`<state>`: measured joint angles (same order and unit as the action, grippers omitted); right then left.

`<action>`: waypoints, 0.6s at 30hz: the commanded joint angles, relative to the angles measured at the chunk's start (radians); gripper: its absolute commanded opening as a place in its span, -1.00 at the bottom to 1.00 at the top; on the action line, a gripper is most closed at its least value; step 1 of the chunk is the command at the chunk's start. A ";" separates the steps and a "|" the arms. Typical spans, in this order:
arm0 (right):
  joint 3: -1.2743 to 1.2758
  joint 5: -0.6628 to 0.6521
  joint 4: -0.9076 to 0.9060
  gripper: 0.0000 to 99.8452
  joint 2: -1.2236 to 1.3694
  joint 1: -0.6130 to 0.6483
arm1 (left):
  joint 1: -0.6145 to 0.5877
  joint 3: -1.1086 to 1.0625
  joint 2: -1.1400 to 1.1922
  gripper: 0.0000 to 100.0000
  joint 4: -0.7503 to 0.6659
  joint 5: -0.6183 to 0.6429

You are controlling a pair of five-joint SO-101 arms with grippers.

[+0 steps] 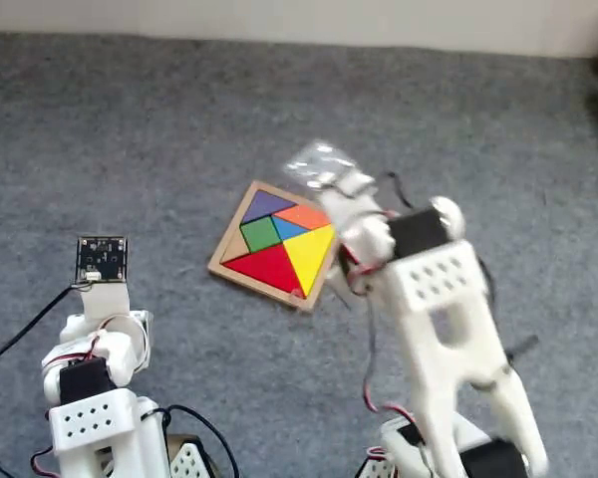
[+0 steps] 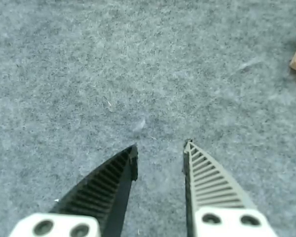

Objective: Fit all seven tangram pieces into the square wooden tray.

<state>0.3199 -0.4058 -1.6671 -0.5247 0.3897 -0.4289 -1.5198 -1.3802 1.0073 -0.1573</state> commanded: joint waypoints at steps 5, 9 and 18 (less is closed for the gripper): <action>0.275 0.025 0.030 -0.99 -0.343 -0.180 | 0.015 0.012 -0.012 -0.68 -0.011 0.002; 0.481 0.025 0.174 -0.99 -0.522 -0.260 | 0.054 0.013 -0.012 -0.68 -0.009 0.005; 0.963 0.026 0.420 -0.99 -1.081 -0.383 | 0.059 0.099 -0.013 -0.68 0.110 0.006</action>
<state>1.1899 -0.3920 -1.3080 -1.4131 0.0522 -0.3890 -1.5060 -1.3817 1.0641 -0.1573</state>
